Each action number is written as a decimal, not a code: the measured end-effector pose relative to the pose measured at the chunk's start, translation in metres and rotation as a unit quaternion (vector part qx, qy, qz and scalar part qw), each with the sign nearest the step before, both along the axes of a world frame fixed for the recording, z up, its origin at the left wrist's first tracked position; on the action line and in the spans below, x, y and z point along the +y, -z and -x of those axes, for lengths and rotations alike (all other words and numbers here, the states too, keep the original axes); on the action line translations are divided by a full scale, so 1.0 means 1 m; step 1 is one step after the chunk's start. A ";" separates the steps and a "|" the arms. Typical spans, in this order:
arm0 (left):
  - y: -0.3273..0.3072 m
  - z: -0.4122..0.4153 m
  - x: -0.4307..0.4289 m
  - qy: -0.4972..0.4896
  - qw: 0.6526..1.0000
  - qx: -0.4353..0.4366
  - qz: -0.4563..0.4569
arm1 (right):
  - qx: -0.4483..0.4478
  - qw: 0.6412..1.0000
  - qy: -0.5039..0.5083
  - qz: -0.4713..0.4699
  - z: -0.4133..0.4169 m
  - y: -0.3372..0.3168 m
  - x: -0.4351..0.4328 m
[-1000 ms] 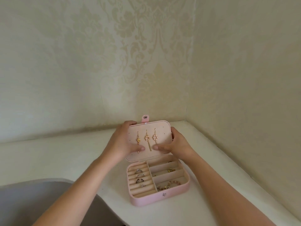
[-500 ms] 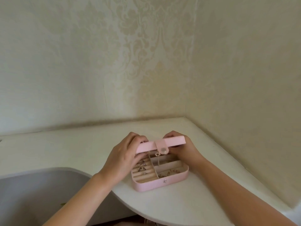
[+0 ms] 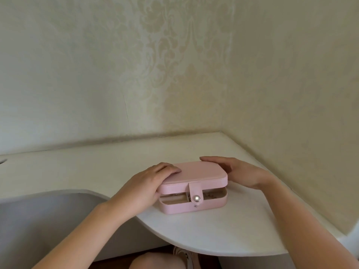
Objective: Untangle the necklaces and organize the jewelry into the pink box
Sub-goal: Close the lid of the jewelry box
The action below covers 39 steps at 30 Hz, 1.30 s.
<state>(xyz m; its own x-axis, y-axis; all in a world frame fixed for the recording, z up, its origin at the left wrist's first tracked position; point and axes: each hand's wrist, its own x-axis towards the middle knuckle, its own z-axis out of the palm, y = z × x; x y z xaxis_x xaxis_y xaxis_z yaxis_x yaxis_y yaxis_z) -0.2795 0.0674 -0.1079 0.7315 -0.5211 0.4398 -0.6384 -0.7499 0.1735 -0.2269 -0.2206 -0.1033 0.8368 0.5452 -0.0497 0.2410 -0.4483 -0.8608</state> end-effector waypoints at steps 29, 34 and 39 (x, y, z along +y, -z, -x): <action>-0.024 -0.005 -0.078 -0.124 0.924 0.247 -0.264 | 0.145 0.982 -0.032 -0.120 -0.003 0.004 0.003; -0.033 -0.012 -0.070 -0.105 0.909 0.293 -0.278 | 0.149 0.981 -0.032 -0.123 -0.004 0.004 0.003; -0.028 -0.010 -0.072 -0.109 0.921 0.272 -0.258 | 0.142 0.983 -0.037 -0.112 -0.003 0.002 0.003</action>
